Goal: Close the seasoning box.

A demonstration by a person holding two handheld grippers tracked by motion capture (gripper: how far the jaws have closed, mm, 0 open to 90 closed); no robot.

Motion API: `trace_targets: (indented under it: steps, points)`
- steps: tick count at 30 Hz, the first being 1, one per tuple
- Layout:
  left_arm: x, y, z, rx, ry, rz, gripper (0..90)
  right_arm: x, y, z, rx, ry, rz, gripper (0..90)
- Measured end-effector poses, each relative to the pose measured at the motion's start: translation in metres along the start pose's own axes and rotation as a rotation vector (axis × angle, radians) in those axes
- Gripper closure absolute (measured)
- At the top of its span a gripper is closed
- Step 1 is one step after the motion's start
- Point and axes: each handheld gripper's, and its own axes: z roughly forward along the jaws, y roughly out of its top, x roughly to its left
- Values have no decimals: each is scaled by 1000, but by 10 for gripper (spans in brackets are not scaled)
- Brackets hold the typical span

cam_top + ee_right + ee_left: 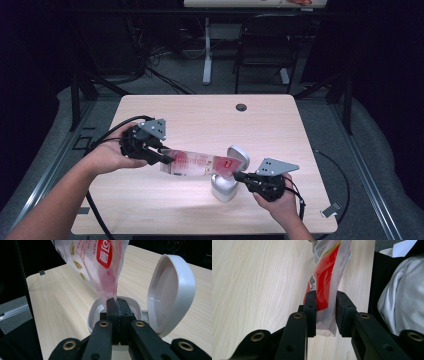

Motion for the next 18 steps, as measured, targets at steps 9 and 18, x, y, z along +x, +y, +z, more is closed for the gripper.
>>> trace_targets:
  steps: [9,18]
  points:
    - [2,-12,6,-20,-14,-26,734,0,3,-1,-7,-3,-4,900]
    - [4,-23,10,-52,-24,-54,733,0,6,0,-13,3,-7,900]
